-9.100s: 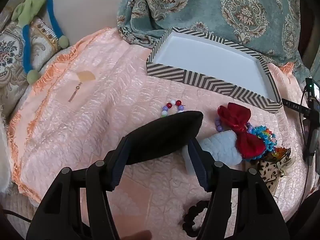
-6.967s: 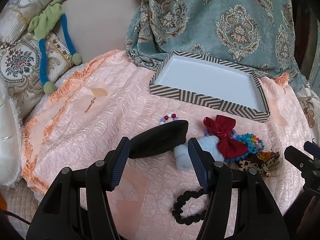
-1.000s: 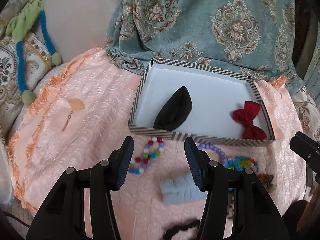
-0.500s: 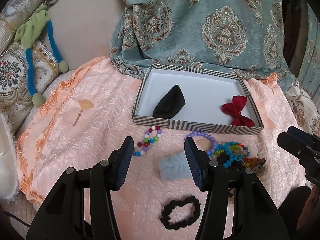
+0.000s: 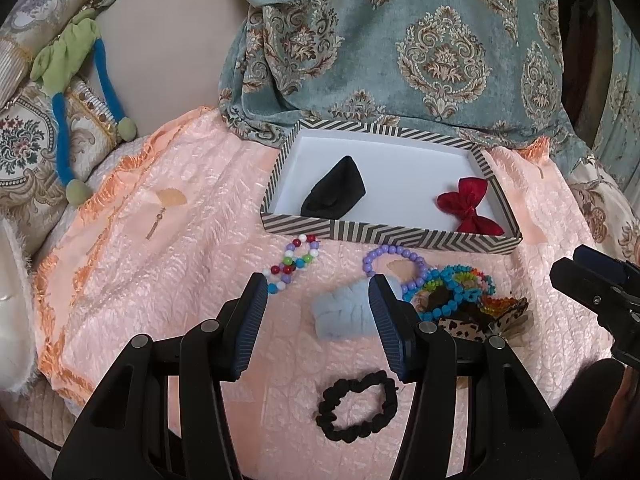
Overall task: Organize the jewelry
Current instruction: 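Grasp the light blue fuzzy scrunchie with the left tool while the right tool grasps the purple bead bracelet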
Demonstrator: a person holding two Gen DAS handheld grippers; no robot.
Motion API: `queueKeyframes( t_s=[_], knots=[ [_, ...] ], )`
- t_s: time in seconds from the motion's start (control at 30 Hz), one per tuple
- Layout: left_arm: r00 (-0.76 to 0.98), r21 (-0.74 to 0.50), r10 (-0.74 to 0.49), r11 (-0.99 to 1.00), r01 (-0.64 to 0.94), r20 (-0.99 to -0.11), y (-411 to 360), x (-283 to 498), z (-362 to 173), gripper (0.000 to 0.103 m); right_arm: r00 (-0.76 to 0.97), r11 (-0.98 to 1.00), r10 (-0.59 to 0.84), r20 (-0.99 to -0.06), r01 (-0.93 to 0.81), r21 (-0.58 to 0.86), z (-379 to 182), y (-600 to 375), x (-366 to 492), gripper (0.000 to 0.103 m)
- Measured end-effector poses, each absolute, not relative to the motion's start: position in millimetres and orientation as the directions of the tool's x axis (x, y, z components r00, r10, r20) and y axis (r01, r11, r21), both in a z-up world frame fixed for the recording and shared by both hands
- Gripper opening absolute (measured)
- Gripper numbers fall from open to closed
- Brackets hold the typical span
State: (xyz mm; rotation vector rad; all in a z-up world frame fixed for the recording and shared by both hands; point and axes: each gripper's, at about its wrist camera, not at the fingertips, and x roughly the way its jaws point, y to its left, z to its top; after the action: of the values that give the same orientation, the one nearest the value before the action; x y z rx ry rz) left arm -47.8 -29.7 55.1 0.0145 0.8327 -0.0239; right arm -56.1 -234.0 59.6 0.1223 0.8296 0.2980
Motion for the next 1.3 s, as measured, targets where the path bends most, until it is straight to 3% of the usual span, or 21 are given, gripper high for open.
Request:
queueKeyframes(
  t_s=[0.5,0.8,0.9,1.07,1.3],
  knots=[
    [0.647,-0.006,-0.029,0.999,0.037,-0.762,-24,-48,45,0.053,0.607,0.95,0.313,-0.73,-0.206,0.236,45,-241,-54,0.072],
    [0.578,-0.101,-0.149,0.988,0.116,-0.803,-14,-47,32,0.053,0.571,0.939,0.344,-0.746,-0.223,0.262,28,-245,-39,0.071],
    [0.54,-0.14,-0.202,0.978,0.154,-0.817,-19,-41,26,0.06,0.547,0.93,0.366,-0.753,-0.244,0.275,23,-240,-31,0.065],
    [0.505,-0.171,-0.235,0.971,0.17,-0.831,-27,-26,18,0.062,0.496,0.912,0.396,-0.772,-0.308,0.27,14,-219,-6,0.055],
    [0.434,-0.143,-0.228,0.965,0.219,-0.872,-35,-4,-1,0.067,0.409,0.901,0.379,-0.83,-0.369,0.229,-15,-188,37,0.052]
  ],
)
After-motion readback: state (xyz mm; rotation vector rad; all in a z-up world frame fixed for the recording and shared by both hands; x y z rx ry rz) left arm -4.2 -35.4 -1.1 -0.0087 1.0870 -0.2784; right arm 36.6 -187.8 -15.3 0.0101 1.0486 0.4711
